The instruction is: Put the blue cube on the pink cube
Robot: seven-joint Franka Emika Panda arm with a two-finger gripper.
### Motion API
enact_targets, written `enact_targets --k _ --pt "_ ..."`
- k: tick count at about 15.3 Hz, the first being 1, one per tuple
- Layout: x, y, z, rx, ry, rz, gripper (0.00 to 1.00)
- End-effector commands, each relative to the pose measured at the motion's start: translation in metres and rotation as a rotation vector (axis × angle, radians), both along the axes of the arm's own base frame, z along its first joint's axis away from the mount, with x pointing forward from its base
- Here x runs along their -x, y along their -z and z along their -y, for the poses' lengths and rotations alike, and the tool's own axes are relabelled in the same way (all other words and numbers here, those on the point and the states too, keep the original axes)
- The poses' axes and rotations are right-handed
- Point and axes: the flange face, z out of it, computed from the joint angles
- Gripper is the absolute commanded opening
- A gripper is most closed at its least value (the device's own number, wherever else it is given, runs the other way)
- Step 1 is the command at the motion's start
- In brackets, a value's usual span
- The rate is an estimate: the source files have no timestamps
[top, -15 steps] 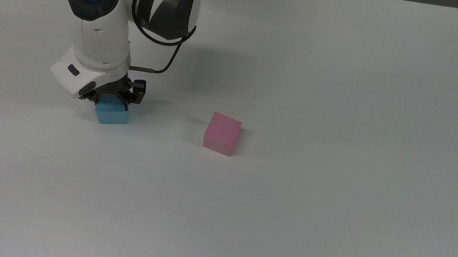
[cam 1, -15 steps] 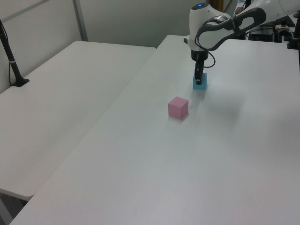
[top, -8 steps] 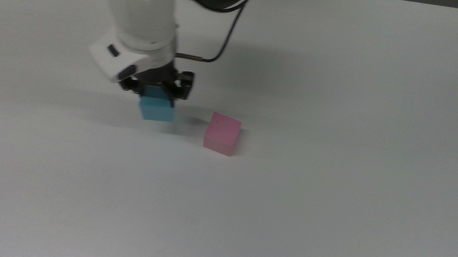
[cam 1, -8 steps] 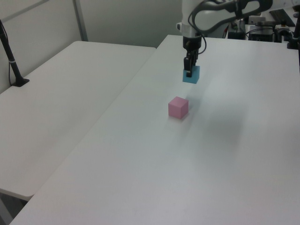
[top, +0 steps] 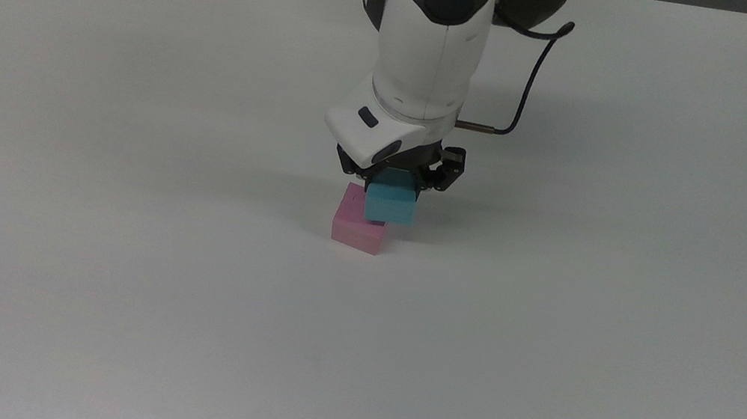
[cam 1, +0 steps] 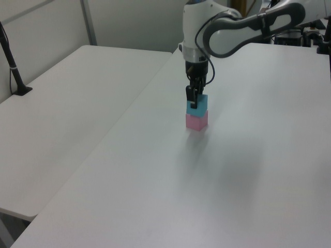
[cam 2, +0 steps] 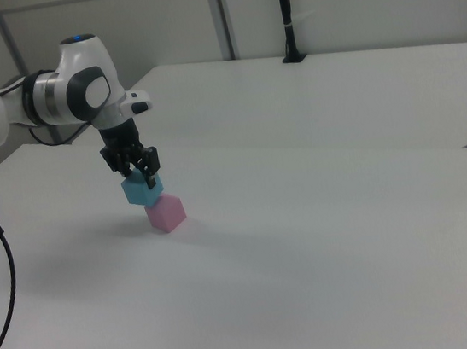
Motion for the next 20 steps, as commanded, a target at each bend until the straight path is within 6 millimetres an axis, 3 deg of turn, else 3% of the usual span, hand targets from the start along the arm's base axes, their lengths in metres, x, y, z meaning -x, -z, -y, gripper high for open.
enact_targets --k 1,3,4,7,8,11,13,17,18,20 --pt "-0.007 -0.006 0.015 0.037 0.01 0.048 0.38" --pt "-0.007 -0.007 0.016 0.096 -0.021 0.057 0.39" --pt "-0.006 -0.004 0.016 0.126 -0.032 0.056 0.47" --pt "-0.006 0.002 0.014 0.132 -0.036 0.047 0.55" --pt "-0.006 0.003 0.013 0.127 -0.029 0.045 0.63" --pt "-0.004 0.01 0.008 0.115 -0.025 0.033 0.66" --pt "-0.003 0.01 0.006 0.116 -0.027 0.031 1.0" --pt "-0.002 0.002 0.012 0.117 -0.02 0.034 1.0" --pt "-0.002 -0.006 0.015 0.114 -0.014 0.041 1.0" --pt "0.006 -0.041 0.037 0.114 0.009 0.045 1.0"
